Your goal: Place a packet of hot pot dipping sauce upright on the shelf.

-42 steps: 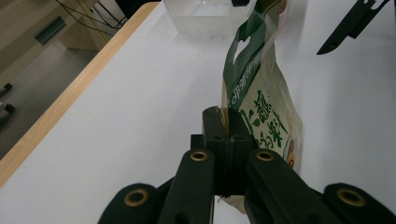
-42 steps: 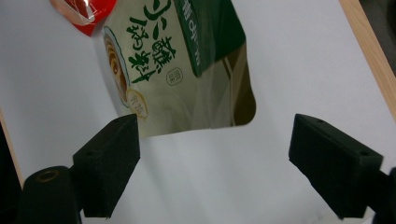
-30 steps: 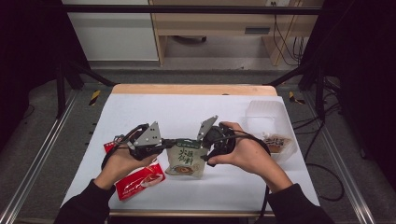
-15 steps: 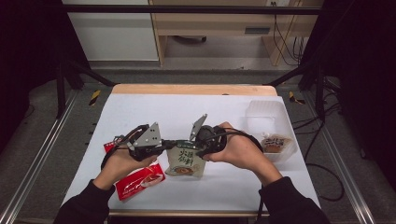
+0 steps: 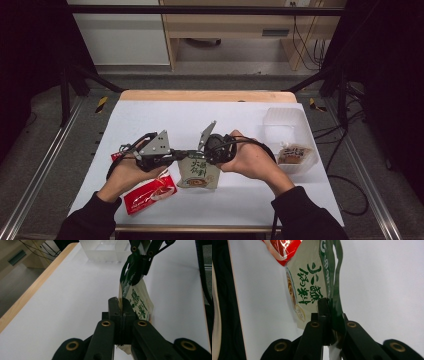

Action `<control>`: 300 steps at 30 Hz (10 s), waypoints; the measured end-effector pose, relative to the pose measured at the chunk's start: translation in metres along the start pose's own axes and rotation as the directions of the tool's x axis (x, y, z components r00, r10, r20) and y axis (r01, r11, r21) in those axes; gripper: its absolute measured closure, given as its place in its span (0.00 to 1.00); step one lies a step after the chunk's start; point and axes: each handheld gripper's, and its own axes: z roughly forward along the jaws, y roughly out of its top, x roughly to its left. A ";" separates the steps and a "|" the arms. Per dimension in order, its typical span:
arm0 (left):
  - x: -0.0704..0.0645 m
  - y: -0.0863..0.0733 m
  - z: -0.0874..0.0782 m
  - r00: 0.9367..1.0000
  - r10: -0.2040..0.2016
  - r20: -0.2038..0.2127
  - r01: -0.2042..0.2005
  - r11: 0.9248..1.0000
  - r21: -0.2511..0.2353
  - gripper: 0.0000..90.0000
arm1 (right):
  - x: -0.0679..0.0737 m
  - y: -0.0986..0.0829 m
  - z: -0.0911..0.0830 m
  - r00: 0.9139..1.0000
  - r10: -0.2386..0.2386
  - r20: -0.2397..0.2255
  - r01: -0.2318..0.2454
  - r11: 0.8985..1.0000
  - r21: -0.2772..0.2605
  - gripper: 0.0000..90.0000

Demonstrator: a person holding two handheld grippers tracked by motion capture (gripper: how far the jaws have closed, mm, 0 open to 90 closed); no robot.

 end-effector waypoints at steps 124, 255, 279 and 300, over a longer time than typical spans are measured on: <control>0.018 -0.141 -0.016 0.864 -0.361 -0.352 0.409 0.910 0.071 0.11 | -0.113 -0.173 -0.141 0.927 0.285 0.245 -0.252 0.955 -0.159 1.00; 0.034 -0.156 -0.037 0.824 -0.346 -0.448 0.419 0.905 0.073 0.07 | 0.040 -0.089 0.054 0.875 0.390 0.286 -0.280 0.891 -0.359 0.22; 0.063 -0.187 -0.066 0.736 -0.417 -0.534 0.504 0.863 0.020 0.08 | 0.052 -0.095 0.082 0.876 0.377 0.299 -0.279 0.904 -0.324 0.22; 0.076 -0.209 -0.062 0.729 -0.476 -0.493 0.576 0.815 0.065 0.11 | 0.053 -0.095 0.086 0.885 0.361 0.296 -0.276 0.916 -0.291 0.21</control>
